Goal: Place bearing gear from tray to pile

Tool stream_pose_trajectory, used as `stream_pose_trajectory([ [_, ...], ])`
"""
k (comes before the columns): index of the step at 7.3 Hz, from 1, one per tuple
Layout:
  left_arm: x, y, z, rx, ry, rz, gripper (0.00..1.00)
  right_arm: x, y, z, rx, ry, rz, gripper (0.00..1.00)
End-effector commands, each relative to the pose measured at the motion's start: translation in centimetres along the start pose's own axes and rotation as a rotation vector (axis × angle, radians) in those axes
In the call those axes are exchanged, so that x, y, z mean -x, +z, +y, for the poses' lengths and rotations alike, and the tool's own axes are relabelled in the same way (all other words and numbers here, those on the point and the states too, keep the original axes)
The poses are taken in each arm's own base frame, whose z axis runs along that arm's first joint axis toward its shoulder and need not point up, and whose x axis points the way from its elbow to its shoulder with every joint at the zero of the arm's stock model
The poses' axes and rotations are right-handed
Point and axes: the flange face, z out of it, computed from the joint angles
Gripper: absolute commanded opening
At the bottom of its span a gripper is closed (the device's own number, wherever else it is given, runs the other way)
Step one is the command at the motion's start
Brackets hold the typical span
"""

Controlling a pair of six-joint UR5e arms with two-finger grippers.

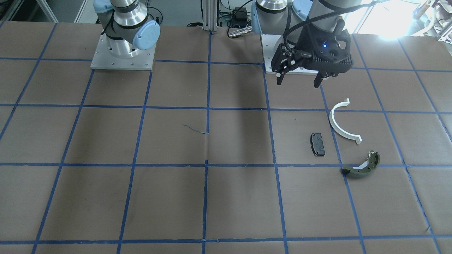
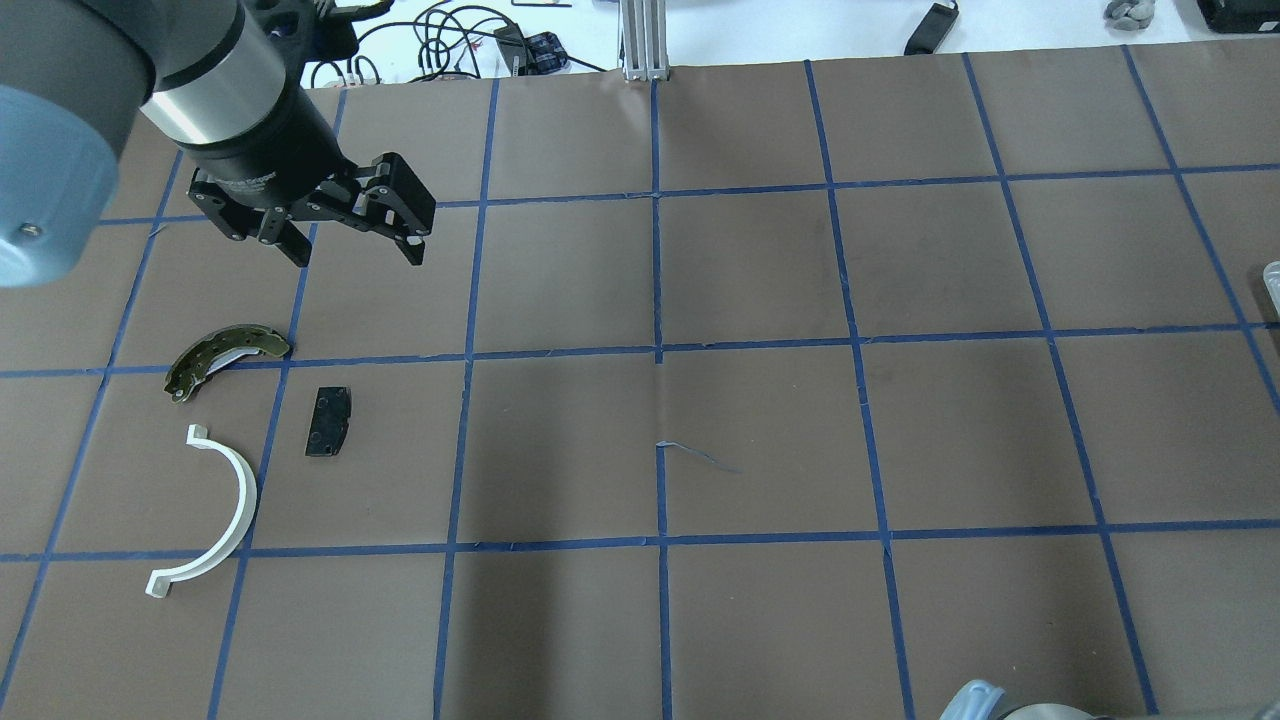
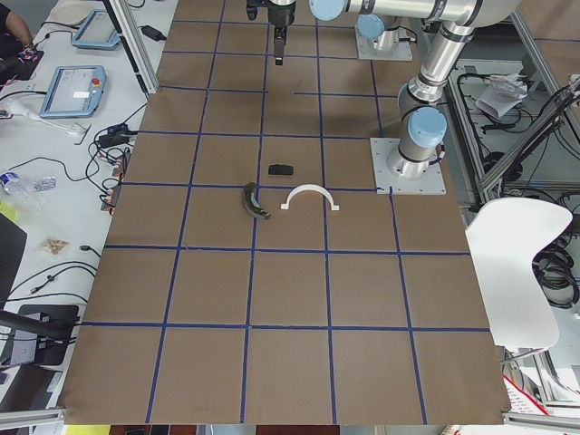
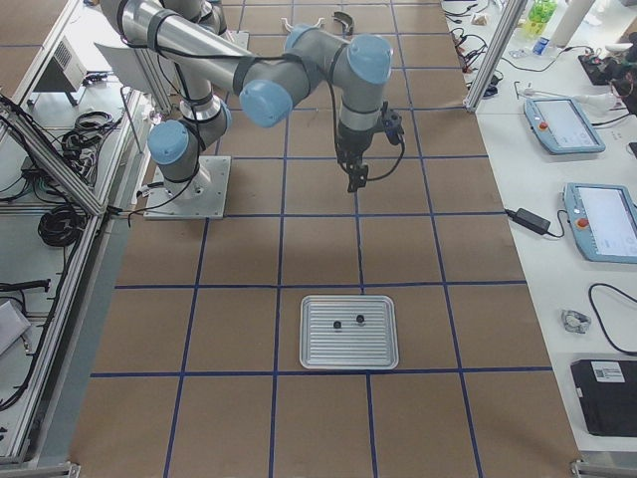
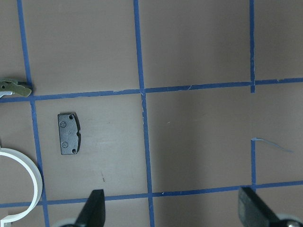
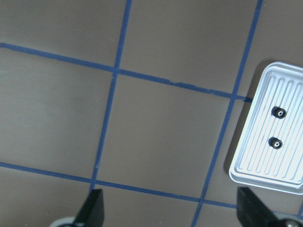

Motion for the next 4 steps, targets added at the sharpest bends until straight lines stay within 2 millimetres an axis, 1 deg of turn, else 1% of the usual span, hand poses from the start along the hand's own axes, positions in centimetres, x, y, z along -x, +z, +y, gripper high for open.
stream_pose_trajectory([
  [1,-0.1,0.2,0.2,0.001,0.002,0.0,1.0,-10.0,8.3,2.5,-0.015,0.019,0.022,1.0],
  [2,-0.1,0.2,0.2,0.001,0.004,0.0,1.0,-12.7,12.0,3.4,-0.009,0.047,0.002,1.0],
  [3,-0.1,0.1,0.0,-0.005,0.004,0.0,1.0,-14.0,14.4,3.8,0.0,0.071,-0.012,0.98],
  [4,-0.2,0.3,-0.4,-0.017,0.003,-0.002,1.0,-15.2,17.6,3.4,-0.001,0.071,0.019,0.97],
])
